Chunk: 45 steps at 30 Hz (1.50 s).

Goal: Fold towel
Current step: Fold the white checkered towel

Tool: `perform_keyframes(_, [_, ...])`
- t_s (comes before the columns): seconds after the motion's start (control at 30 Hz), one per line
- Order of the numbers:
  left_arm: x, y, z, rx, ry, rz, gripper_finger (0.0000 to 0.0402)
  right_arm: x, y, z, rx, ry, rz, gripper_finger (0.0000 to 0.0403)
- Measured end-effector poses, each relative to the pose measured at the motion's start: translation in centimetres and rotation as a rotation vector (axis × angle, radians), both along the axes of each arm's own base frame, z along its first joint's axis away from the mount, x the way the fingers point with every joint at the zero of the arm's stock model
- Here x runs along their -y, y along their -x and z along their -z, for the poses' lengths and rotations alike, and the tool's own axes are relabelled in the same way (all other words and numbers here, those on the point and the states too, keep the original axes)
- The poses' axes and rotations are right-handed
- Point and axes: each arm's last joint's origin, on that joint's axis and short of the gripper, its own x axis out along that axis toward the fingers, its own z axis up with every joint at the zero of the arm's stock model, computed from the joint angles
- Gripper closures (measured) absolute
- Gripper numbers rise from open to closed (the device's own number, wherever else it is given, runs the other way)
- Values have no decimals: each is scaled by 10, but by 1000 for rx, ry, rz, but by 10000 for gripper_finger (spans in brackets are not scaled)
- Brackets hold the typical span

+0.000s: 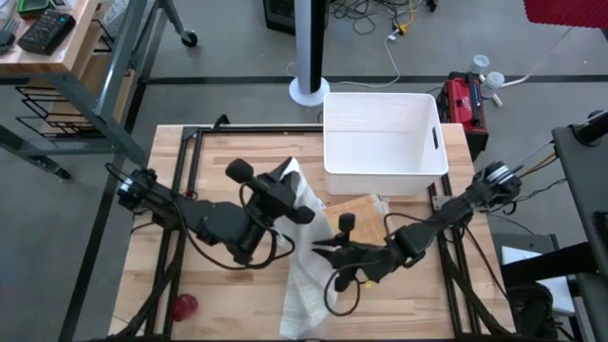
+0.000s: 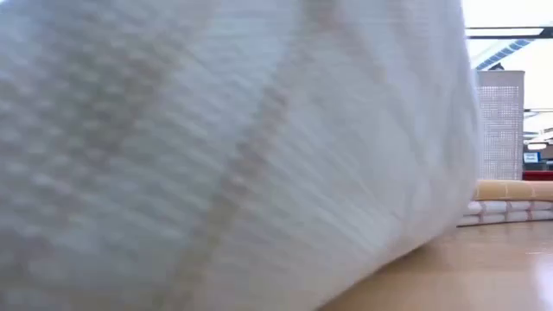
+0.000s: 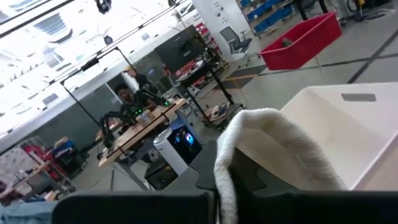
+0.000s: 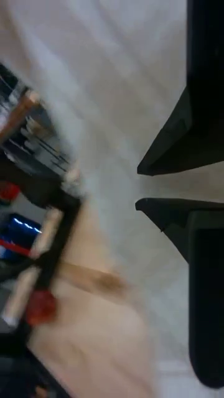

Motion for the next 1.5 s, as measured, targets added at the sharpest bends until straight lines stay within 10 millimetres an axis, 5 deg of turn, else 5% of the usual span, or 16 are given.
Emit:
perform_keyframes(0.2, [-9,-1,-6,20,10,-23,401,-12,-14,-18,48,27,13,352])
perform_keyframes(0.4, [-17,-1,-15,72,32,-32,401,-24,-37,1,-4,-1,-65,355])
perform_keyframes(0.53, [-8,3,-17,79,37,-11,401,-10,-50,31,-67,205,230,362])
perform_keyframes(0.63, [6,10,-17,88,45,31,401,16,-49,36,-97,417,542,375])
perform_keyframes(0.7, [19,16,-17,109,59,70,401,38,-49,32,-128,439,599,384])
perform_keyframes(0.8, [37,22,-14,101,59,120,401,63,-43,12,-119,278,505,395])
perform_keyframes(0.93, [50,28,-11,125,76,157,401,73,-28,-9,-77,-14,161,402])
perform_keyframes(1.2, [47,28,-12,137,83,151,401,54,12,-1,51,-143,-104,403])
perform_keyframes(1.5, [47,27,-11,129,78,149,401,48,14,27,25,-195,-139,399])
